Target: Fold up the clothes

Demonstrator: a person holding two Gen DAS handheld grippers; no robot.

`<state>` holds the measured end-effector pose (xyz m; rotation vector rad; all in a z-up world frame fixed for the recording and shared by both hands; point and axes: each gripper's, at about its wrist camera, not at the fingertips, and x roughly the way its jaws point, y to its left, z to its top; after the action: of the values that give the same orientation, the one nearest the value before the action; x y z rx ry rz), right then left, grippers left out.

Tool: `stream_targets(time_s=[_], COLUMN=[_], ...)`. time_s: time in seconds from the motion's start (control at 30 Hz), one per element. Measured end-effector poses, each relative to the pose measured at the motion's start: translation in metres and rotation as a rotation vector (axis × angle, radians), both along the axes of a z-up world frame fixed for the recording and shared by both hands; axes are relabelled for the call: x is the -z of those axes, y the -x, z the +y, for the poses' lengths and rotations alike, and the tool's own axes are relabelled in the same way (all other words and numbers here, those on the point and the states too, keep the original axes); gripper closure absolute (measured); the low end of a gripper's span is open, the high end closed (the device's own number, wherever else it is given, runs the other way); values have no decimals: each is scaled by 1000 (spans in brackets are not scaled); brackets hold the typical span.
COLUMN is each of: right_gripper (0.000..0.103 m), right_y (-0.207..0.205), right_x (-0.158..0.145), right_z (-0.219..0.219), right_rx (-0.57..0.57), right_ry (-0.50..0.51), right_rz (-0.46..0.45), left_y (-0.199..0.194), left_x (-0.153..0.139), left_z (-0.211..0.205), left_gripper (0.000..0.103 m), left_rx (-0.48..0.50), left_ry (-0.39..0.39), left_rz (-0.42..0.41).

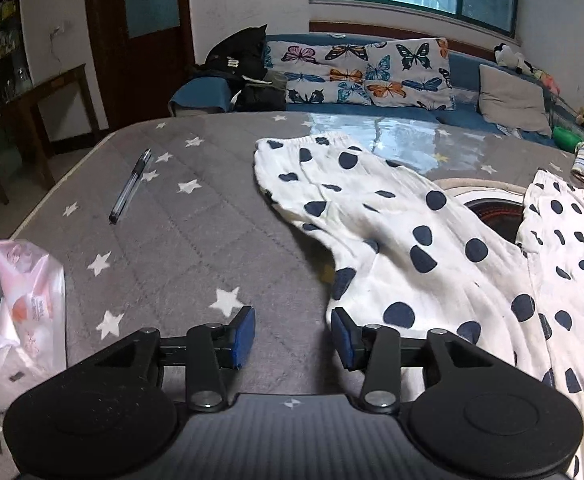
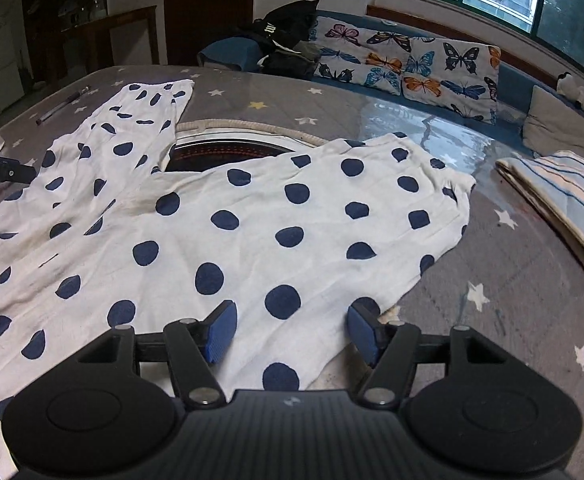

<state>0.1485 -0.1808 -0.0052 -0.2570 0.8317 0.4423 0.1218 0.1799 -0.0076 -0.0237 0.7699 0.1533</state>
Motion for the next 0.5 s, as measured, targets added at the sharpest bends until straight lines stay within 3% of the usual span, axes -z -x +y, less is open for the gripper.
stream_targets(time_s=[0.07, 0.17, 0.37, 0.4, 0.43, 0.5], right_gripper=[40, 38, 32, 32, 30, 29], right_y=[1, 1, 0, 0, 0, 0], right_x=[0, 0, 2, 2, 3, 4], right_z=[0, 1, 0, -1, -1, -3], right_rx=[2, 1, 17, 17, 17, 14], right_ry=[-3, -1, -16, -19, -21, -22], right_rz=[1, -1, 3, 4, 4, 4], left_y=[-2, -7, -24, -24, -25, -25], left_x=[0, 0, 6, 6, 6, 6], left_z=[0, -2, -9, -9, -9, -8], left_gripper=[57, 49, 52, 63, 81, 95], left_rx=[-2, -6, -19, -13, -7, 2], left_ry=[17, 29, 4, 8, 13, 19], left_rz=[-6, -14, -8, -13, -18, -28])
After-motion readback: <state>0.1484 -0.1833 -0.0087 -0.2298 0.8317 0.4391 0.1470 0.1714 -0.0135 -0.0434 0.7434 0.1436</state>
